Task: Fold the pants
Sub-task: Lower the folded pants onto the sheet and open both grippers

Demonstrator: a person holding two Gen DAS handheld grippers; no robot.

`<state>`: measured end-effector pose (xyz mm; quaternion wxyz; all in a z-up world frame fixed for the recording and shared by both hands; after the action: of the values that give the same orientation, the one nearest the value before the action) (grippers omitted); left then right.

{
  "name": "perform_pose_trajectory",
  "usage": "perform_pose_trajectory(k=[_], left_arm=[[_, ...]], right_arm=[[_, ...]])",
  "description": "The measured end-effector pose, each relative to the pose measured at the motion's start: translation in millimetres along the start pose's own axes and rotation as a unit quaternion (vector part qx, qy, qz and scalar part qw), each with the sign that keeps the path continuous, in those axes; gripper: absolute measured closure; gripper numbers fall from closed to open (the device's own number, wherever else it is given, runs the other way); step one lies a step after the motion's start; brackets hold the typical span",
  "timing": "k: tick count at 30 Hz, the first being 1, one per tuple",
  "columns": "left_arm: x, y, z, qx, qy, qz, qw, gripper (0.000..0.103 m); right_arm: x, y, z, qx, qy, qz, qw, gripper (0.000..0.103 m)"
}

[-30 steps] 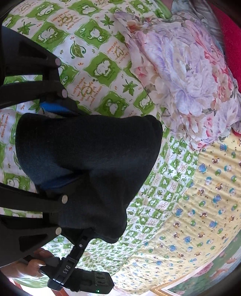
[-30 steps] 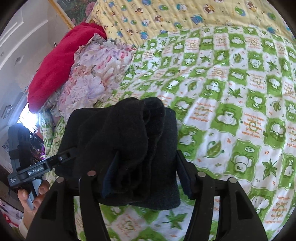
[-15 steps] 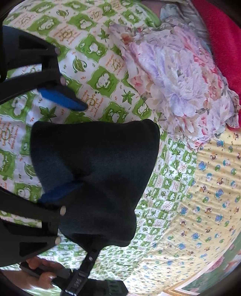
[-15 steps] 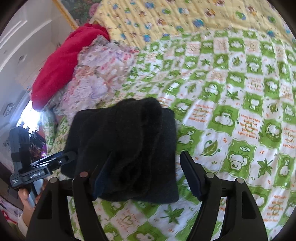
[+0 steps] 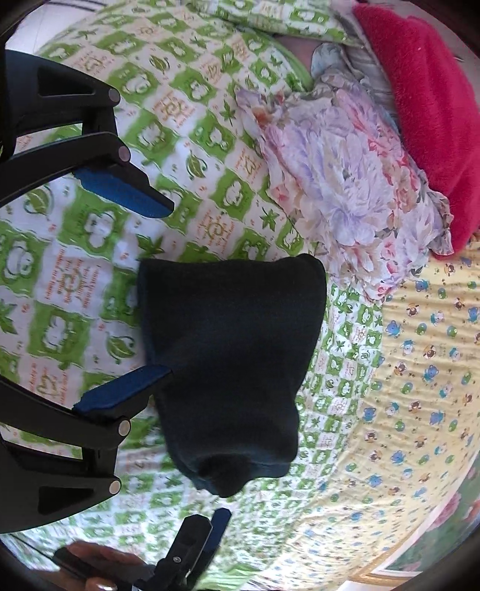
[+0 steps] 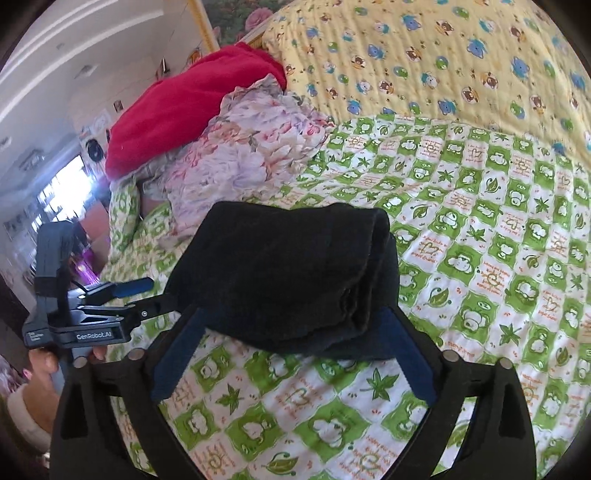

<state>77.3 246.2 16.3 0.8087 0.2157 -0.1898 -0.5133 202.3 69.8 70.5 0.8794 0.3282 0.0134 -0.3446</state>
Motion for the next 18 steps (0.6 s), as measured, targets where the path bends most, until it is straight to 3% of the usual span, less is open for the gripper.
perform_pose_trajectory(k=[9,18], left_arm=[[1.7,-19.6,2.8,0.0,0.034,-0.012,0.9994,0.021],[3.7,-19.5,9.1,0.008,0.055,-0.023,0.9982,0.02]], right_arm=[[-15.5,-17.0,-4.2,-0.01,-0.022,0.032,0.999,0.006],[-19.9,-18.8,-5.1,-0.007,-0.027,0.042,0.999,0.005]])
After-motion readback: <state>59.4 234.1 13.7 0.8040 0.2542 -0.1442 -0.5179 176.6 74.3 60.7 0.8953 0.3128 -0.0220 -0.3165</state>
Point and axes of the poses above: each gripper's, at about its wrist camera, not at the fingertips, and z roughly against the way its jaws point, x to its right, y to its top, the point moved 3 cm from there along -z, roughly the way its jaws point, and after that the axes turned 12 degrees about -x, right-handed, at the moved point
